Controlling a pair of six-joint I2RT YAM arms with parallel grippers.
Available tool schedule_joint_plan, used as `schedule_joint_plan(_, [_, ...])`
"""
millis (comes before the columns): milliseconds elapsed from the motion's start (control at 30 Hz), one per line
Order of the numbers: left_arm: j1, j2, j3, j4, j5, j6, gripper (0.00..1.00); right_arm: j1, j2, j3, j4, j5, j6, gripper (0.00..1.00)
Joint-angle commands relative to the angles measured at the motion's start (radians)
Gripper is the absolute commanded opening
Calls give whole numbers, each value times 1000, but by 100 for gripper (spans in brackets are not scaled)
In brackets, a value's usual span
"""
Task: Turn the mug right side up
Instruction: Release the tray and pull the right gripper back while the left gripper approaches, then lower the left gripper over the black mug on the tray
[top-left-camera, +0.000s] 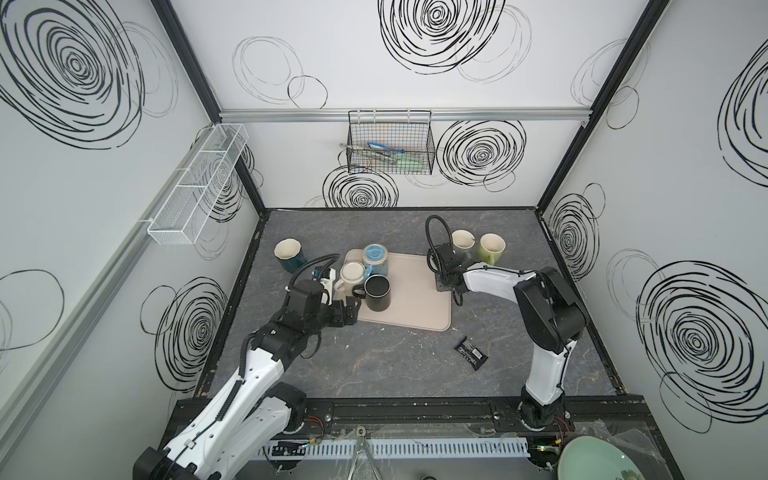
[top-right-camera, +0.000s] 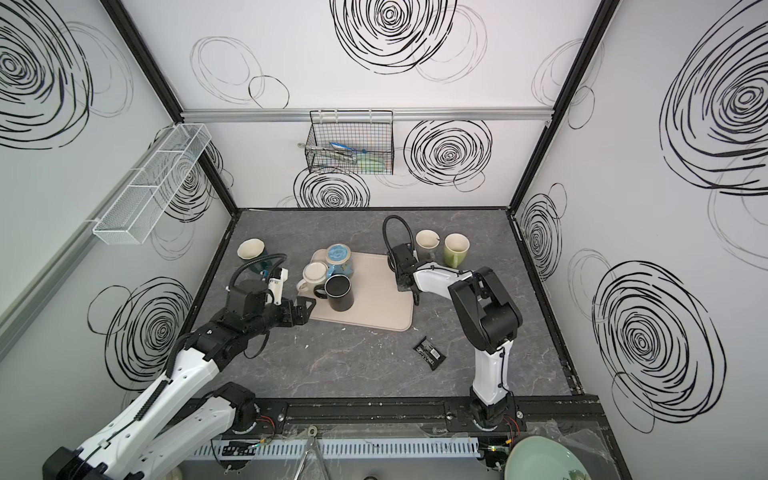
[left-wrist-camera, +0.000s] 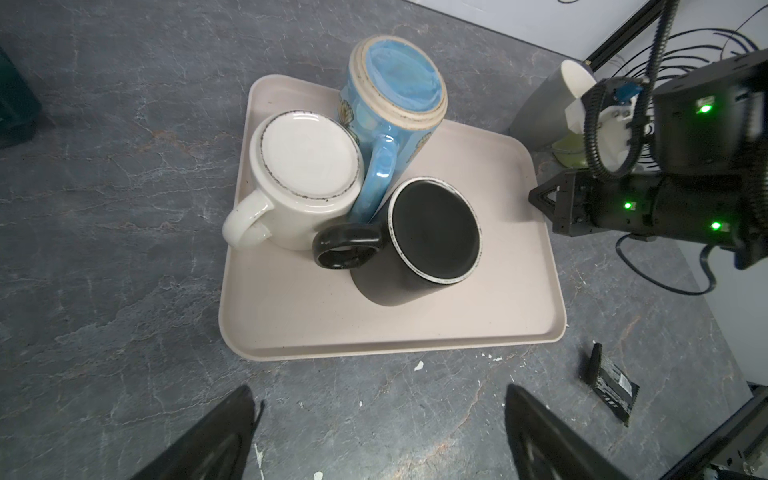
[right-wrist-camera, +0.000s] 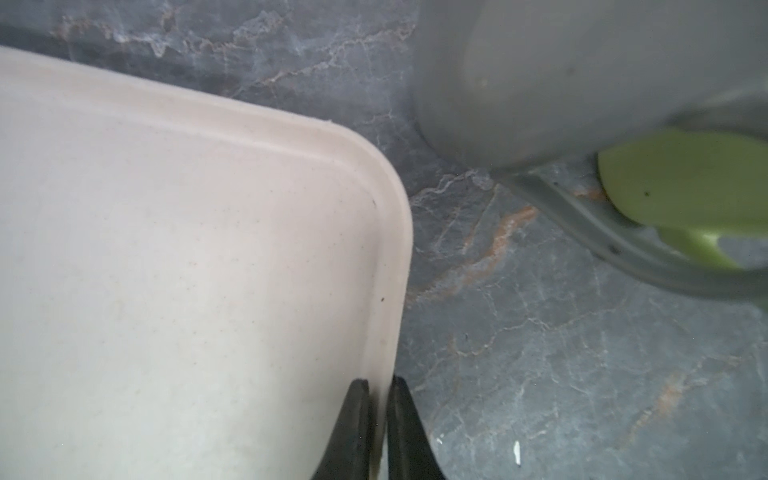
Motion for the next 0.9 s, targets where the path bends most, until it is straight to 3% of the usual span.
schedule_joint_plan(0, [-4,39,34,4,13,17,96,23,-100,-24,29,-42,-57,25])
schedule_joint_plan(167, [-3,95,80,-9,0,33,96,24,-271,-144,95,-95,-62,64])
schedule_joint_plan(467, [-2,221,198,-23,-42,24,96,21,-654,-390,183,-233,-57,80])
schedule_joint_plan(667, [-3,344,278,-41,-135,61,96,14,-955,-611,282,-317,-29,90])
schedule_joint_plan(867, [-6,519,376,-101,-206,126,96,13,-1262,-802,324,-406,61,100])
